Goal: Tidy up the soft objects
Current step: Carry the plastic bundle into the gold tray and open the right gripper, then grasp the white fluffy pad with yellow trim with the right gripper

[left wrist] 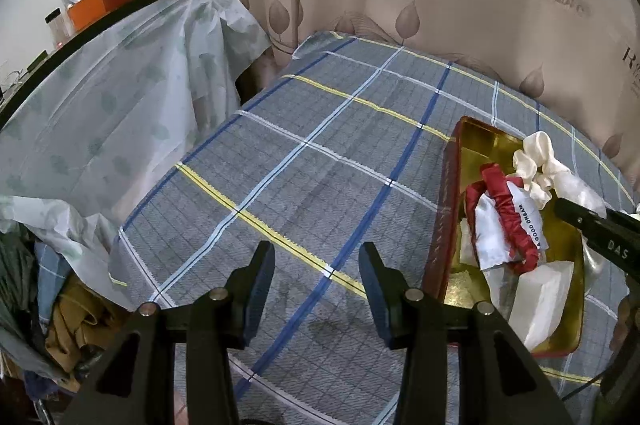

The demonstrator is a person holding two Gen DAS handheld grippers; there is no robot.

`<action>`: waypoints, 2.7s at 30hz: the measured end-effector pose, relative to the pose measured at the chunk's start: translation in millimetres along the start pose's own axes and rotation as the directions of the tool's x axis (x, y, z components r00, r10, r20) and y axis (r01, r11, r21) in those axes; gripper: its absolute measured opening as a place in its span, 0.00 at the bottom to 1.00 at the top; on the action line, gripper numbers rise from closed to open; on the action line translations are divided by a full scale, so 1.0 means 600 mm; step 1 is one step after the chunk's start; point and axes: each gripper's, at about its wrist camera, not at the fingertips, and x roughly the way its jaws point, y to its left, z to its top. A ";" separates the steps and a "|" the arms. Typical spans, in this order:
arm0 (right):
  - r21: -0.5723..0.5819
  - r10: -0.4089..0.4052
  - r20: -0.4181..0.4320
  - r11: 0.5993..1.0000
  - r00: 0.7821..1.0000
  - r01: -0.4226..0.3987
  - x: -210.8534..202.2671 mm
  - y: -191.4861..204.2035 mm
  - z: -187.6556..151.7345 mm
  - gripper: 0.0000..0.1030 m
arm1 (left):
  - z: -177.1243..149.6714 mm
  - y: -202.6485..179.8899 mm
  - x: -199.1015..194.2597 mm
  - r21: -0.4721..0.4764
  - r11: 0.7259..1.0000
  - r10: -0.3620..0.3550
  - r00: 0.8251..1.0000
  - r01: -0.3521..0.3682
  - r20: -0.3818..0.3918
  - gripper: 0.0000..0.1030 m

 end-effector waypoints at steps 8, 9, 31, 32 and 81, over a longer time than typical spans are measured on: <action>-0.008 -0.006 0.006 1.000 1.000 0.006 0.005 0.002 0.005 0.50 | -0.002 -0.006 -0.004 0.006 0.999 -0.039 0.999 0.039 0.012 0.43; -0.011 -0.010 0.013 1.000 1.000 0.010 0.003 0.003 0.005 0.54 | -0.002 -0.008 -0.005 0.010 0.999 -0.040 0.999 0.040 0.016 0.43; 0.104 -0.225 0.049 0.970 0.973 0.219 -0.186 -0.218 -0.101 0.58 | -0.016 -0.042 -0.007 0.082 0.996 -0.026 1.000 0.025 0.017 0.43; 0.124 -0.240 0.045 0.964 0.970 0.233 -0.193 -0.239 -0.104 0.61 | -0.017 -0.044 -0.007 0.085 0.996 -0.027 0.999 0.026 0.016 0.43; 0.377 -0.407 -0.026 0.842 0.913 0.386 -0.212 -0.594 -0.278 0.47 | -0.046 -0.567 -0.071 0.520 0.767 -0.367 0.922 0.376 -0.124 0.43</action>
